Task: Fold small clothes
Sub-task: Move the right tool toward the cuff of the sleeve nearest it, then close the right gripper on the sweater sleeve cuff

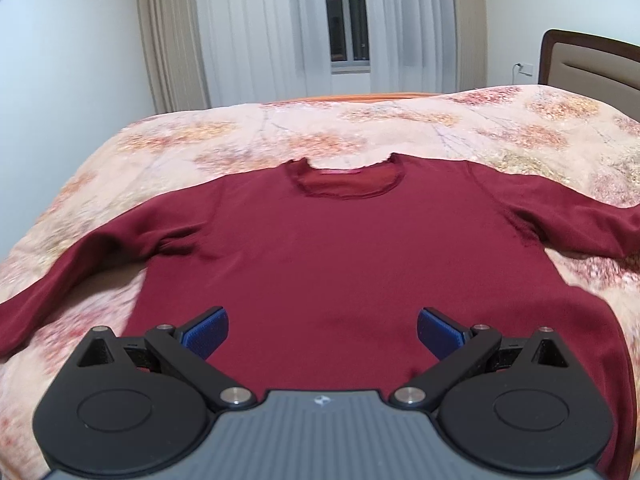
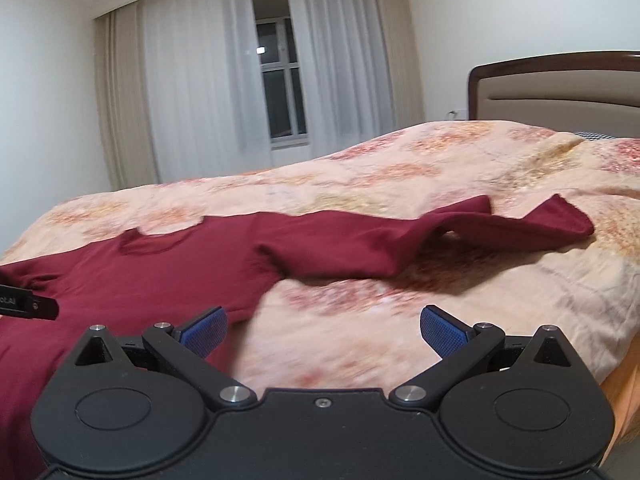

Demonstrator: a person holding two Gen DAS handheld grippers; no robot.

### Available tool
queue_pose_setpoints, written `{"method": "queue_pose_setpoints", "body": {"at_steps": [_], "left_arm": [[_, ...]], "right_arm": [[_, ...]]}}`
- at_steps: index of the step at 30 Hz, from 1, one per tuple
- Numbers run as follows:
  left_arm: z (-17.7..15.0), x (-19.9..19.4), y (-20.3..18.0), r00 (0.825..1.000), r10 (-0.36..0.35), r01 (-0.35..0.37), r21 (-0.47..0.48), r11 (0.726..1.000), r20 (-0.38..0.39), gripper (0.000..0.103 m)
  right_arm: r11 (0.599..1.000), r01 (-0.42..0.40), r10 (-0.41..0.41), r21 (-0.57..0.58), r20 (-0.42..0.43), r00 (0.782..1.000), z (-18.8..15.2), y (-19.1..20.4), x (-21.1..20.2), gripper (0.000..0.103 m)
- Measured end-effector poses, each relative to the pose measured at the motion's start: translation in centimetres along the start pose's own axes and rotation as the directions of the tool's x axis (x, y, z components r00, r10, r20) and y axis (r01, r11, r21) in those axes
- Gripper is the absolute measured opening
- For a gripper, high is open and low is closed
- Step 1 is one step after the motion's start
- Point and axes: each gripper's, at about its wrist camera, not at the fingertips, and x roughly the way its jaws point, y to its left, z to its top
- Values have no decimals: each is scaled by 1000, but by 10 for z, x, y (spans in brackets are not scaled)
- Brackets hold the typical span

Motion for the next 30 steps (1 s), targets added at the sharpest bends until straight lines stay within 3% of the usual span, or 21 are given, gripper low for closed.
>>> {"method": "queue_pose_setpoints", "body": {"at_steps": [5,8,13,18,22,26,30], "left_arm": [[11,27,-15,1000,-17,17,3,1000,20,103],[12,40,-21,999,-19,19,-6,1000,29,103],[4,57,-22,999,-35,36,-38,999,16,103],[-12,66,-21,999,-41,42,-49,998,16,103],[-17,68,-21,999,-44,45,-55,997,29,103],[-20,70,-20,998,-47,49,-57,997,31,103],[-22,71,-20,998,-48,50,-58,997,36,103]], "right_arm": [[998,59,-59,10,27,998,8,-32,19,103],[994,104,-104,15,2,995,14,-48,32,103],[974,228,-226,10,-85,970,26,-71,54,103],[957,286,-282,53,-77,956,39,-96,59,103],[940,314,-306,135,-79,949,49,-124,65,103],[927,278,-271,251,-60,961,55,-148,64,103],[923,271,-272,275,-35,962,58,-155,64,103]]}}
